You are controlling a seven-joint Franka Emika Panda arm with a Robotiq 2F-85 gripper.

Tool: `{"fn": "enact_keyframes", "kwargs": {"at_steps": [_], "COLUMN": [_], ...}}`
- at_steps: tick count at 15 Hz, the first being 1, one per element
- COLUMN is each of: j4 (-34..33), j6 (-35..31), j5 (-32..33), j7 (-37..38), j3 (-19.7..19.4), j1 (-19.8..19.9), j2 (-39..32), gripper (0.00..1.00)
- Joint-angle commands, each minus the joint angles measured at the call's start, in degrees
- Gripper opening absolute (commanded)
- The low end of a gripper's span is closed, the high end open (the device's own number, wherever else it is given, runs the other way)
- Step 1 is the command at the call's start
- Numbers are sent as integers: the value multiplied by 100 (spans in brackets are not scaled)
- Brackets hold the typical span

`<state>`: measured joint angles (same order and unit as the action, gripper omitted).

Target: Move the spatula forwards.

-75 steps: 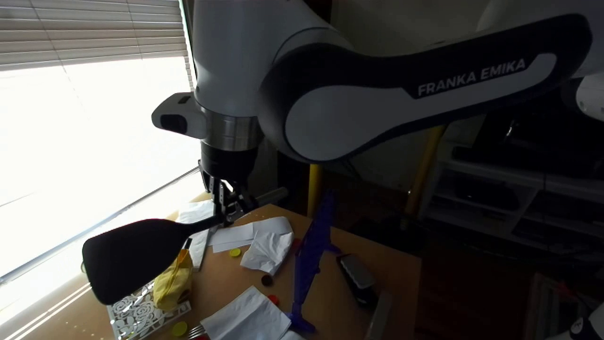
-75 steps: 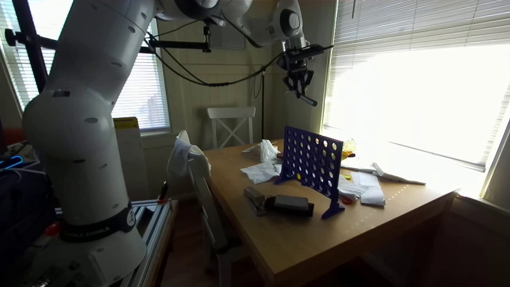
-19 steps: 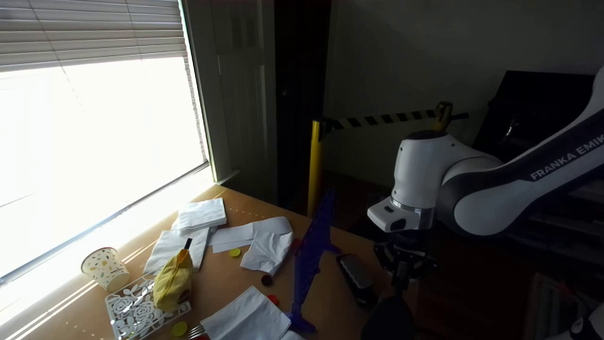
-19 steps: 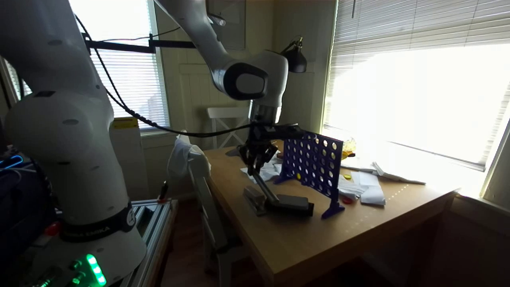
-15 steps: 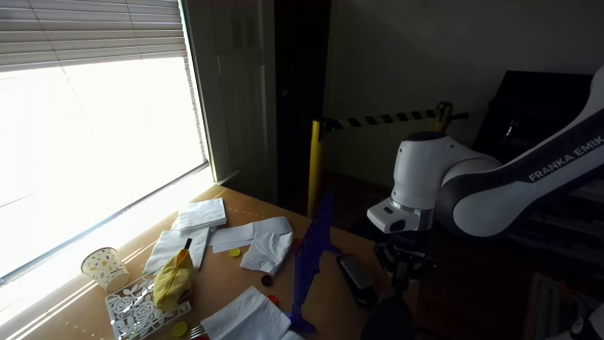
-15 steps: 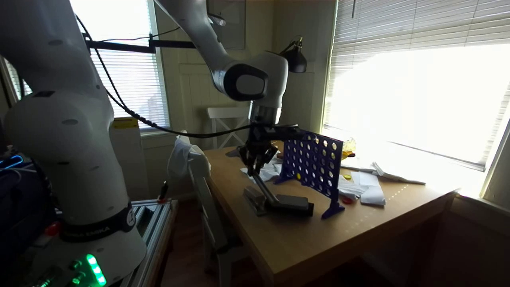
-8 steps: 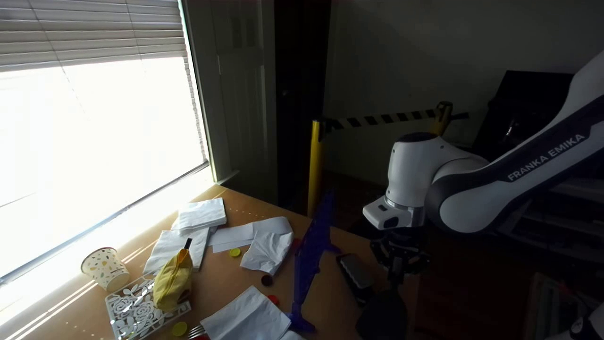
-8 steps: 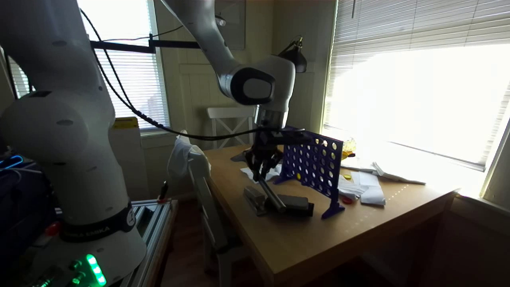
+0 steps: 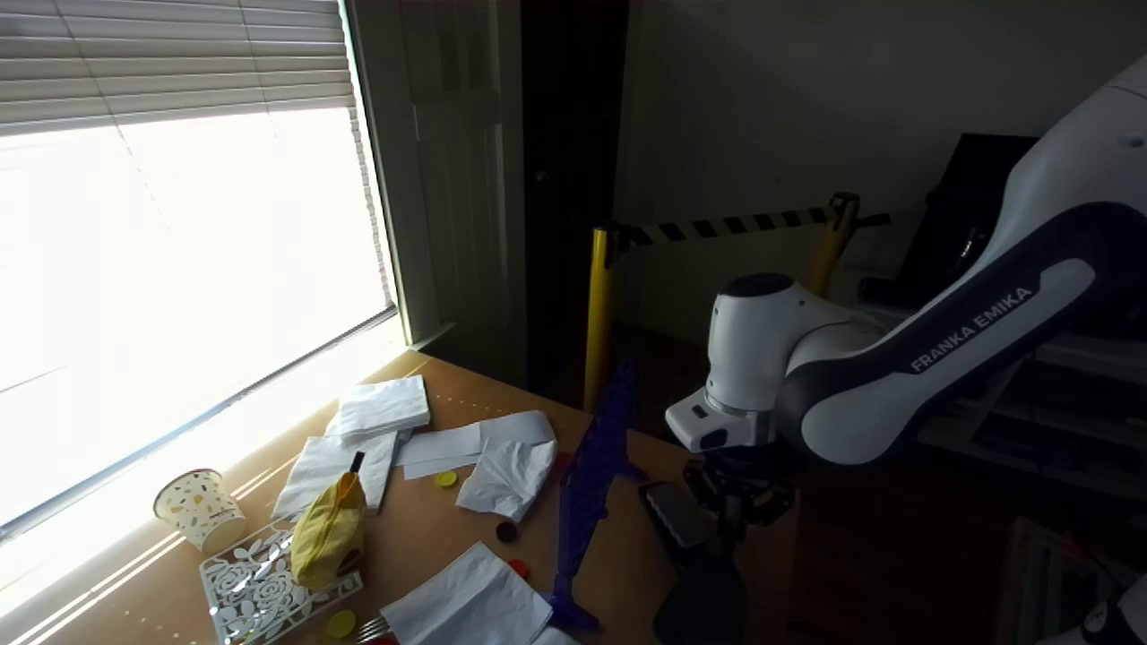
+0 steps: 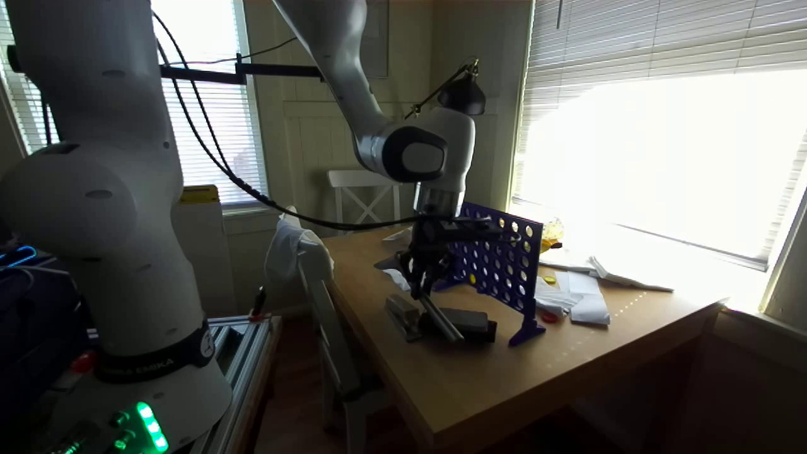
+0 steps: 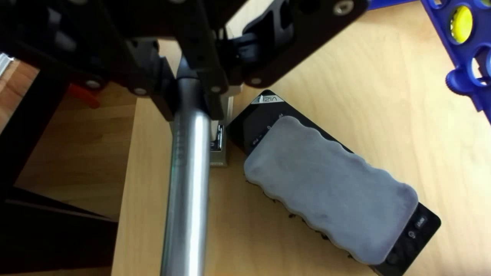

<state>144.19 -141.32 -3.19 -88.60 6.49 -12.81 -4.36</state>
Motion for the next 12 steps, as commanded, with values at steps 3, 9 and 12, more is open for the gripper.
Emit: {"fn": "enact_keyframes", "kwargs": {"at_steps": [3, 9, 12], "j4": [-369, -760, -934], "j6": [-255, -37, 136], "j5": [497, 1105, 1268], "j7": [798, 1695, 2016], "j3": [225, 322, 412], "j1": [100, 31, -2], "j2": [-568, -842, -923], "gripper": [6, 6, 6]}}
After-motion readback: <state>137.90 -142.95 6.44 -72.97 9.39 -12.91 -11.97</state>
